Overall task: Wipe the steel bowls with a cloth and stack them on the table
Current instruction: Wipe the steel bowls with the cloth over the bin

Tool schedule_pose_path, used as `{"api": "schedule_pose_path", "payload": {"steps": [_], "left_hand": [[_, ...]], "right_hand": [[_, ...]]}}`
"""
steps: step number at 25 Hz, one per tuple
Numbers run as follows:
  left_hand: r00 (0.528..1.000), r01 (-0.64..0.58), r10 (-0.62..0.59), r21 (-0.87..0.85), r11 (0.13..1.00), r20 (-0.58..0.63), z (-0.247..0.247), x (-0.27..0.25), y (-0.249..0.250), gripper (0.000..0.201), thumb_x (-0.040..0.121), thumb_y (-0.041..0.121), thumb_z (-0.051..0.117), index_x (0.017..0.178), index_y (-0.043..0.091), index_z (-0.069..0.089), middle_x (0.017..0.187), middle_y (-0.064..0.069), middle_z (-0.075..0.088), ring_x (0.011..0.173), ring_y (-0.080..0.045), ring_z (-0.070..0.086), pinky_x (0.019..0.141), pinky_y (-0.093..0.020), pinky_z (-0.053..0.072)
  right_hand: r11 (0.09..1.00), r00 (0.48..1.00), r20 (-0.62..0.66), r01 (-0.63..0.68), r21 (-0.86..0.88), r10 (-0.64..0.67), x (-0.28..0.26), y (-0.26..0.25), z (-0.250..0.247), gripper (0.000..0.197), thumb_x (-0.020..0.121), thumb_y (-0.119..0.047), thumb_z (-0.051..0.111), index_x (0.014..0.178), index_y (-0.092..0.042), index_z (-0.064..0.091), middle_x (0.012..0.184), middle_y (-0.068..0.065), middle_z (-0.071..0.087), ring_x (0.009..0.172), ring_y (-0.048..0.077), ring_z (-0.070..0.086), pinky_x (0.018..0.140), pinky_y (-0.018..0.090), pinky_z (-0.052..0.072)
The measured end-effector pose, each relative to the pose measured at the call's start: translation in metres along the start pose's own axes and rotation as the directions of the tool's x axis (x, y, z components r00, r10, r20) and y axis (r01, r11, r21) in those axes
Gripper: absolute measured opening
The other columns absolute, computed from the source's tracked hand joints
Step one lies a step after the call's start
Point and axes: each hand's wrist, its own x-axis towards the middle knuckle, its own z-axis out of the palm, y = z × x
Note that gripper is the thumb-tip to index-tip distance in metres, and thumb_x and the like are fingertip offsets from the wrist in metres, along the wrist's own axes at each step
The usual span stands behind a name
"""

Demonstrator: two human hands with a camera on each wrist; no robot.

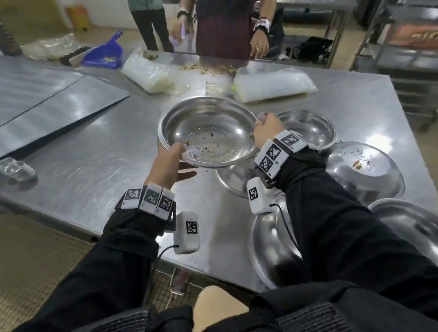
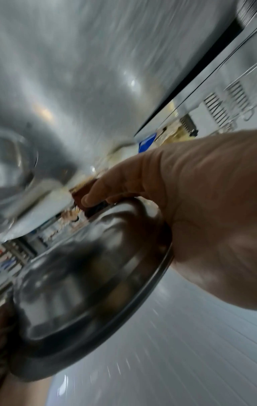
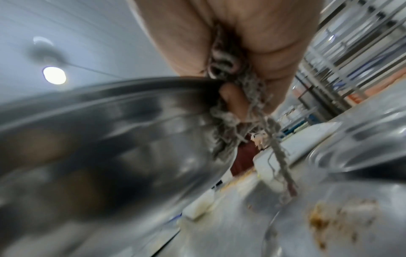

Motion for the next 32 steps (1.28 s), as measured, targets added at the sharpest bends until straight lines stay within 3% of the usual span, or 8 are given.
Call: {"api": "schedule_pose_path", "payload": {"steps": [4, 8, 11, 16, 20, 23, 28, 32], "left_hand": [[0.980, -0.038, 0.046, -0.044, 0.998, 0.194, 0.076, -0.009, 0.021, 0.037, 0.090, 0.020, 0.048, 0.125, 0.008, 0.051, 0.082, -0.004, 0.068, 0.065, -0.015, 0.070, 0.069, -0.035, 0.060], [0.907, -0.018, 0.050, -0.078, 0.997, 0.419, 0.182, -0.047, 0.023, 0.031, 0.093, 0.031, 0.048, 0.116, 0.011, 0.058, 0.099, -0.015, 0.069, 0.079, -0.027, 0.070, 0.063, -0.035, 0.058], [0.846, 0.029, 0.013, -0.071, 0.997, 0.534, 0.244, -0.076, 0.011, 0.031, 0.096, 0.033, 0.043, 0.112, 0.012, 0.059, 0.099, -0.015, 0.070, 0.083, -0.029, 0.070, 0.071, -0.042, 0.059], [0.708, 0.029, -0.001, -0.028, 0.999, 0.706, 0.372, -0.156, -0.024, 0.040, 0.095, 0.038, 0.044, 0.122, 0.011, 0.055, 0.107, -0.018, 0.067, 0.088, -0.030, 0.069, 0.066, -0.038, 0.058], [0.710, 0.011, -0.003, -0.008, 1.000, 0.704, 0.447, -0.212, -0.057, 0.044, 0.101, 0.044, 0.036, 0.127, 0.013, 0.054, 0.110, -0.016, 0.065, 0.086, -0.027, 0.068, 0.058, -0.032, 0.057], [0.724, -0.007, -0.002, 0.009, 1.000, 0.690, 0.490, -0.240, -0.079, 0.053, 0.099, 0.053, 0.033, 0.131, 0.016, 0.052, 0.116, -0.015, 0.064, 0.100, -0.031, 0.066, 0.079, -0.047, 0.058], [0.753, -0.146, 0.006, 0.158, 0.977, 0.658, 0.524, -0.250, -0.099, 0.074, 0.090, 0.070, 0.029, 0.140, 0.017, 0.044, 0.127, -0.015, 0.059, 0.115, -0.033, 0.058, 0.098, -0.053, 0.048], [0.704, -0.222, 0.020, 0.192, 0.956, 0.710, 0.533, -0.254, -0.096, 0.069, 0.091, 0.069, 0.029, 0.146, 0.026, 0.034, 0.129, -0.012, 0.057, 0.115, -0.030, 0.058, 0.098, -0.049, 0.048]], "right_hand": [[0.993, 0.976, -0.204, -0.064, 0.099, 0.083, -0.018, 0.042, -0.080, 0.025, 0.101, -0.010, 0.034, 0.117, -0.002, 0.050, 0.113, 0.015, 0.062, 0.095, 0.024, 0.062, 0.049, 0.009, 0.043], [0.979, 0.854, -0.484, -0.133, 0.152, 0.191, -0.057, 0.119, -0.169, 0.018, 0.099, -0.020, 0.036, 0.103, -0.009, 0.050, 0.099, 0.009, 0.065, 0.088, 0.027, 0.063, 0.078, 0.042, 0.053], [0.972, 0.803, -0.548, -0.187, 0.145, 0.236, -0.094, 0.164, -0.219, 0.018, 0.100, -0.019, 0.037, 0.103, -0.007, 0.050, 0.098, 0.009, 0.062, 0.086, 0.023, 0.062, 0.067, 0.031, 0.050], [0.945, 0.688, -0.655, -0.298, 0.136, 0.311, -0.164, 0.265, -0.321, 0.018, 0.100, -0.017, 0.038, 0.108, -0.007, 0.050, 0.101, 0.010, 0.059, 0.090, 0.025, 0.059, 0.082, 0.040, 0.050], [0.941, 0.735, -0.608, -0.332, 0.066, 0.302, -0.194, 0.339, -0.384, 0.020, 0.100, -0.023, 0.040, 0.111, -0.009, 0.050, 0.098, 0.006, 0.058, 0.088, 0.021, 0.059, 0.067, 0.028, 0.041], [0.936, 0.784, -0.577, -0.339, -0.093, 0.227, -0.202, 0.392, -0.423, 0.019, 0.099, -0.026, 0.042, 0.107, -0.012, 0.051, 0.099, 0.005, 0.058, 0.085, 0.019, 0.058, 0.058, 0.021, 0.037], [0.959, 0.876, -0.481, -0.156, -0.235, 0.025, -0.190, 0.424, -0.458, 0.030, 0.100, -0.029, 0.038, 0.125, -0.017, 0.051, 0.104, 0.004, 0.061, 0.088, 0.011, 0.054, 0.086, 0.036, 0.051], [0.971, 0.917, -0.393, -0.031, -0.237, -0.066, -0.159, 0.417, -0.466, 0.037, 0.093, -0.023, 0.055, 0.127, -0.009, 0.048, 0.111, 0.007, 0.061, 0.093, 0.017, 0.058, 0.082, 0.022, 0.044]]}}
